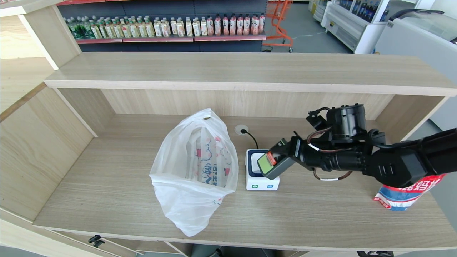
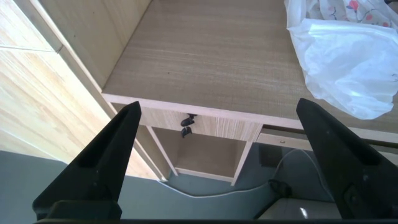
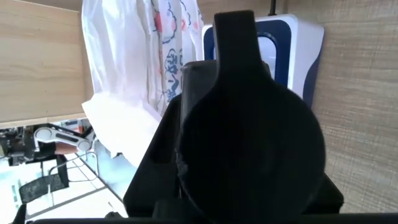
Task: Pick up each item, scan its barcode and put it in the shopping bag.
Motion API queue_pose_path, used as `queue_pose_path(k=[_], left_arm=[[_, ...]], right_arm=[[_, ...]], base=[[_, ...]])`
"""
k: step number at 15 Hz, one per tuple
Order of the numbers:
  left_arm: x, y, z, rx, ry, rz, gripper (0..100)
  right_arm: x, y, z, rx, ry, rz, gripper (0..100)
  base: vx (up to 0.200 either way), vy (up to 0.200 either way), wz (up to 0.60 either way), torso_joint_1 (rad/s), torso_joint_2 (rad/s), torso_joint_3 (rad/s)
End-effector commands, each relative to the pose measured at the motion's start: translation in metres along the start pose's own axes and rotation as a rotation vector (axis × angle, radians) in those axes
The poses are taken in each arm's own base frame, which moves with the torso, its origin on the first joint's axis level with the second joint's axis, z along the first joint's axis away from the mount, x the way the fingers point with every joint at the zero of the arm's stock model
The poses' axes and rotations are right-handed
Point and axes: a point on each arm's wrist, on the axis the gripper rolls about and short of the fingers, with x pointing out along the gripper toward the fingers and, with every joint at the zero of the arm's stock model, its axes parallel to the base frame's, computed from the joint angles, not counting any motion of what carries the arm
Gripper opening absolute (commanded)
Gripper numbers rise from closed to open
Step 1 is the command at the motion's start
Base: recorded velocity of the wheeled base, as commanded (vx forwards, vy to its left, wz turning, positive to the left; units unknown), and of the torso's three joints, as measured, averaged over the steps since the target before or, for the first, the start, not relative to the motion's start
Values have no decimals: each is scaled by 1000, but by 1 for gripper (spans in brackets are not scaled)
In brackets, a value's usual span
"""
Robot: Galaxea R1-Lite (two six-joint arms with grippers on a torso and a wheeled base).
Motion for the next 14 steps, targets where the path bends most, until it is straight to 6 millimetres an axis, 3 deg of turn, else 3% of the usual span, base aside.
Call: queue_pose_path(k=[1,5,9,10,12,14], left_arm=[[0,0,0,0,0,0,100],[0,0,0,0,0,0,100],[0,0,0,0,0,0,100],[0,0,0,0,0,0,100],[0,0,0,0,0,0,100],[0,0,0,0,0,0,100]], right_arm=[[25,-3,-4,-7,21,-7,0],[50,-5,-6,-97,16,-34,0],[49,-3,-3,-135,10,-24,0],[42,4,3,-133,-14,-8,0],[-9,45,30,-75,-127,118,0],[-59,75,45,-159,-229,201,0]], base=[[0,0,0,0,0,0],[0,0,0,0,0,0],[0,0,0,0,0,0],[0,0,0,0,0,0],[0,0,0,0,0,0],[0,0,0,0,0,0]])
